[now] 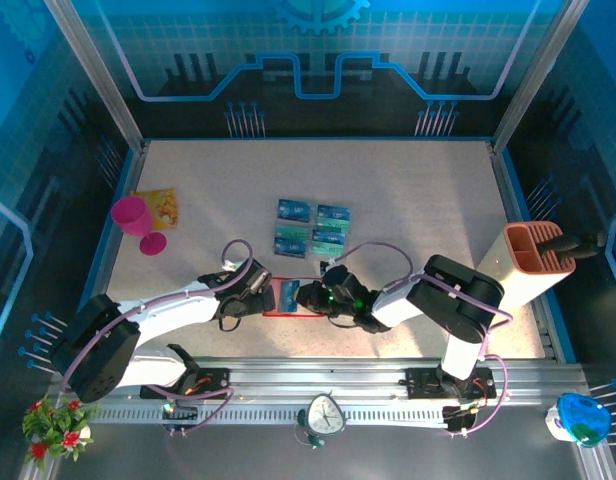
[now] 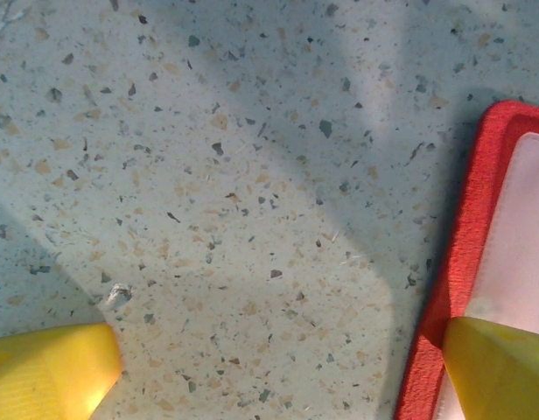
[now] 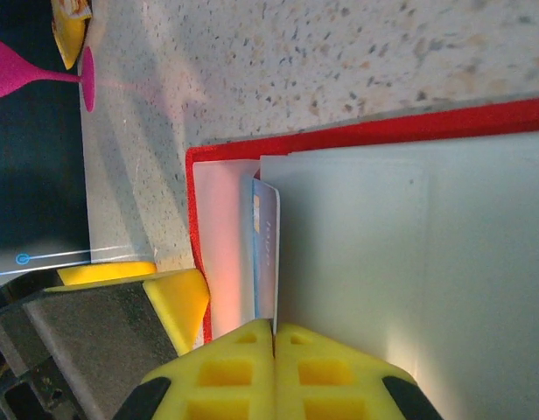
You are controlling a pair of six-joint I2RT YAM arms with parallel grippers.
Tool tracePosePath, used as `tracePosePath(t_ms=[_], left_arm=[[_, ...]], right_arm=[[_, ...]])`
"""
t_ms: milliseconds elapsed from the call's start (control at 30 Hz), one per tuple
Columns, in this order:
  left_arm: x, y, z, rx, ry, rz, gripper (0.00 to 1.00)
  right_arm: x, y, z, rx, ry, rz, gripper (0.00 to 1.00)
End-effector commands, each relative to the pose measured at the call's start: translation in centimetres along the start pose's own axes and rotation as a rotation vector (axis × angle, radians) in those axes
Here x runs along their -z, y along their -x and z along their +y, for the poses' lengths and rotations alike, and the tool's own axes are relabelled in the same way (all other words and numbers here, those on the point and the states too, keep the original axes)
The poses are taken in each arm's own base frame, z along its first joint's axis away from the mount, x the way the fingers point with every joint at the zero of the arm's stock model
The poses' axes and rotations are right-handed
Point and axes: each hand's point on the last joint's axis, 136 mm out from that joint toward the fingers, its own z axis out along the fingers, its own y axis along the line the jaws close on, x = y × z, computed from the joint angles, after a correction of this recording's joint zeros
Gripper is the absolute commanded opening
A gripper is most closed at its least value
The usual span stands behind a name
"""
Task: Put the credit cards into the card holder
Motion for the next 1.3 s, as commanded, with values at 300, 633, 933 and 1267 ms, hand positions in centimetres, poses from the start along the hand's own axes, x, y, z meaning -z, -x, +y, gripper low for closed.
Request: tracePosePath(t_ms=[300,633,933,1267], left_arm=[[-1.8,-0.8,-1.0,0.002,-0.068,0.010,0.99],[-1.7,-0.8,-0.9,0.004,-0.069,0.006,0.99],[-1.5,-0.7,-1.0,0.004,-0.076,0.000,0.99],[-0.4,0.0,-1.4,0.006,-0.098,-0.019,0.99]], right_arm=[[3.9,0.2,-0.5,0.219,-0.184,0.101,0.36],[2.8,0.8,1.5,0.388,-0.240,0.181,0.09],[0.7,-0.4,-0.7,0.393,-0.293,0.239,0.01],[-2.1,-0.7,0.8,0.415,-0.276,0.280,0.00]])
